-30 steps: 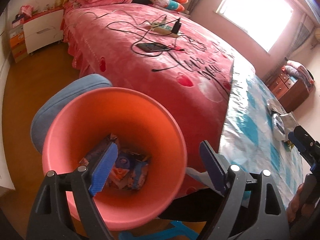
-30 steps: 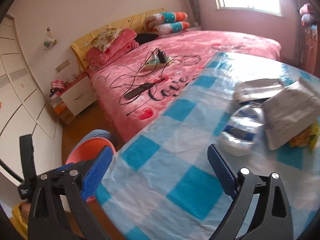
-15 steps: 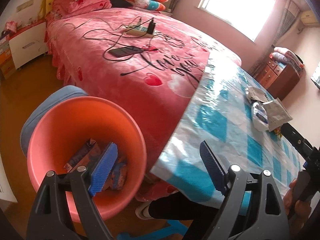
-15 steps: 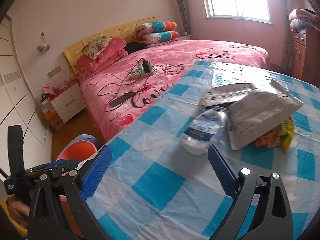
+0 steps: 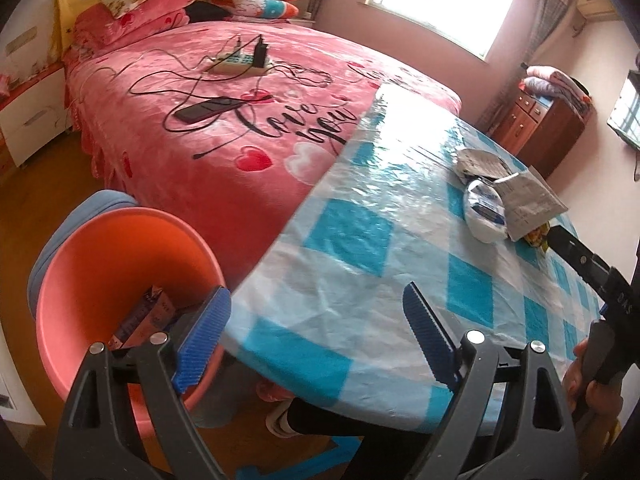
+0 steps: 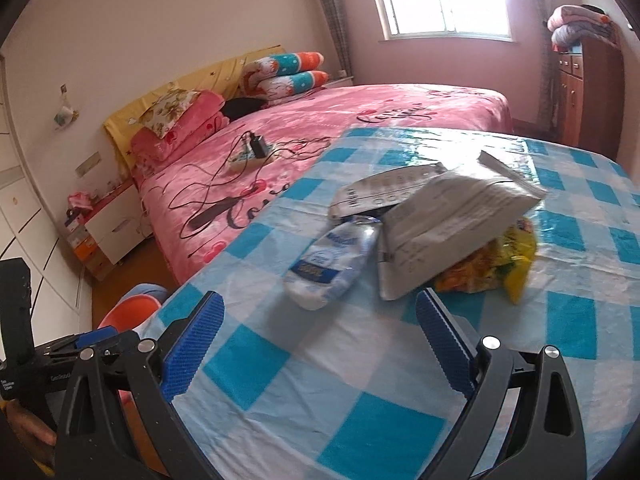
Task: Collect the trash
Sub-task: 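Move both tools back over the table toward the yogurt bottle and paper bag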
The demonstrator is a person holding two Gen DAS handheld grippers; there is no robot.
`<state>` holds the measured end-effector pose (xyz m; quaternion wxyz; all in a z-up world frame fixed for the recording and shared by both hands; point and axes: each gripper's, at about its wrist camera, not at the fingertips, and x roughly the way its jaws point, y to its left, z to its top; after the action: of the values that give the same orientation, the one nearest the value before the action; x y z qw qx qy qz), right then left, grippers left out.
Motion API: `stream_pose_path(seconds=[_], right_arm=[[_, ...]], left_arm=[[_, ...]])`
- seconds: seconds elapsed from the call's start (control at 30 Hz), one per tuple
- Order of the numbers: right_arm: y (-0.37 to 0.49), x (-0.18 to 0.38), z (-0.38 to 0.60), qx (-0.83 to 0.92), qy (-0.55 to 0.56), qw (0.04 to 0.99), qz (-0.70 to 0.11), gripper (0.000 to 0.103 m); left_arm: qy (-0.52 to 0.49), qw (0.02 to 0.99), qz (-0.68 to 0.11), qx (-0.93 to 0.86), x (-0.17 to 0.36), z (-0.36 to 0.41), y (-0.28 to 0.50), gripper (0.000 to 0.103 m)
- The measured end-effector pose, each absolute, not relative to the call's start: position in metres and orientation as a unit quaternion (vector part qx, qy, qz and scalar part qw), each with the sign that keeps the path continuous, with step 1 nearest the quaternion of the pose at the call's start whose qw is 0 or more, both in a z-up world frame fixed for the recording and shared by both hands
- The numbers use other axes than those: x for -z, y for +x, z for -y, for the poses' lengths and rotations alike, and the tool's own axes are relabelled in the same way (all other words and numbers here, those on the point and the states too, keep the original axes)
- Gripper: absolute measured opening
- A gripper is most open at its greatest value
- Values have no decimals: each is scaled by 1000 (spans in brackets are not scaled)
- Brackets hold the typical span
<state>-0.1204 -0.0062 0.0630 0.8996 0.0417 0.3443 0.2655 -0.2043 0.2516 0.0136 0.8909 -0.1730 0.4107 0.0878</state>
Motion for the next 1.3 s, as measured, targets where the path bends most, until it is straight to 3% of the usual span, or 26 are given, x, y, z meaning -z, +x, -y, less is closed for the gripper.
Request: stream_pose_path(seconds=[0.73,1.03,1.3], right_arm=[[-81,-58,105,-203,133,903,-354,96],[-59,-53,159,-154,177,902,-363,96],[-45,-42,197,-140,228,882,-387,96]], left_arm=[[-103,907,-407,-32,-40,-171,-143,88],[-61,926,-370,-43,-70,-137,-47,88],[-60,908,-407,-79,-58,-128,55,88]])
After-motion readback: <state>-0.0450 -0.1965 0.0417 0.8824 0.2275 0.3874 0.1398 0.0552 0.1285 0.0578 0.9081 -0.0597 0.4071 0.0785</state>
